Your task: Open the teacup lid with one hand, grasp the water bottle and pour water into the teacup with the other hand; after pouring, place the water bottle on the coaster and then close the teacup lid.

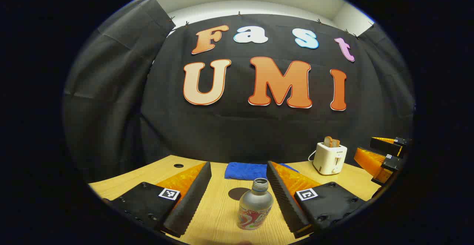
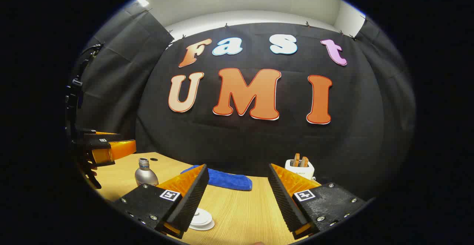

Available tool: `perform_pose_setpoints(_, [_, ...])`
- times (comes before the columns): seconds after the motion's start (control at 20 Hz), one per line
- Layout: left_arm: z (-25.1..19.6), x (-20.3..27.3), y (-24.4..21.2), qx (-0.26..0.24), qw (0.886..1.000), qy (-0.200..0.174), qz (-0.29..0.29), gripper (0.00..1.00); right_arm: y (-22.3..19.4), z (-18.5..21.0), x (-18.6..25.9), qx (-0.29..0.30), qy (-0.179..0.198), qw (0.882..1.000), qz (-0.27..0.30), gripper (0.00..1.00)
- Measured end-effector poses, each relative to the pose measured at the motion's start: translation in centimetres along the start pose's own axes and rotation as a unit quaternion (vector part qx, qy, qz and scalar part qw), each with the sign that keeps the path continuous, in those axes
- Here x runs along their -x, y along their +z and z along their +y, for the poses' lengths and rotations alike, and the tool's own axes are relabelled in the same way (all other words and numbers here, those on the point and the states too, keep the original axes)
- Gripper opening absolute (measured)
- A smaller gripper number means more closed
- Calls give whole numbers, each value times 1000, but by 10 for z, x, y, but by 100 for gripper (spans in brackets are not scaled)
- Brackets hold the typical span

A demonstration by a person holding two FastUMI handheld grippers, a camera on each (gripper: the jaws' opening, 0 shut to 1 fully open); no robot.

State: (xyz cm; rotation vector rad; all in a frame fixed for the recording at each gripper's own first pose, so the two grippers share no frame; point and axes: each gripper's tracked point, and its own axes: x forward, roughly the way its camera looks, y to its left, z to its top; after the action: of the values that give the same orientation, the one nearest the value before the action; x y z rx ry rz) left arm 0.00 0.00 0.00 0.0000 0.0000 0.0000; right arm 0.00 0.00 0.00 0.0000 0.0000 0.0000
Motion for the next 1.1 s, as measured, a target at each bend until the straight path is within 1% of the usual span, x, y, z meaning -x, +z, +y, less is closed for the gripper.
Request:
perform_pose_setpoints(0.1, [-1,0,-4,-9,1000,2,5,100,0,1,-1,-3,3,1000,1,96])
perform_pose_setpoints(0.2, [-2,0,-5,-18,1000,5,6,98,-1,0,-1,-8,5,1000,3,96])
perform_pose_setpoints(0.4, [-4,1,-5,-30,1000,7,3,98,-3,0,-4,-13,9,1000,8,96])
perform_pose_setpoints(0.45, [-7,0,-6,-33,999,7,3,100,-3,2,-4,-15,13,1000,10,96])
perform_pose_setpoints(0.5, [-8,0,-5,-36,999,6,3,98,-6,3,-4,-15,15,1000,13,96])
perform_pose_setpoints(0.55, [-10,-1,-6,-38,999,4,2,100,-8,4,-4,-15,15,1000,16,96])
perform_pose_setpoints(0.65, [-14,0,-6,-43,999,-3,1,98,-13,6,-6,-13,17,999,24,96])
perform_pose_setpoints(0.95, [-14,-1,-17,-62,998,-3,10,98,-32,29,-10,-25,50,997,50,96])
perform_pose_setpoints(1.1, [-11,-3,-25,-67,998,2,18,98,-51,48,-11,-34,77,994,74,95])
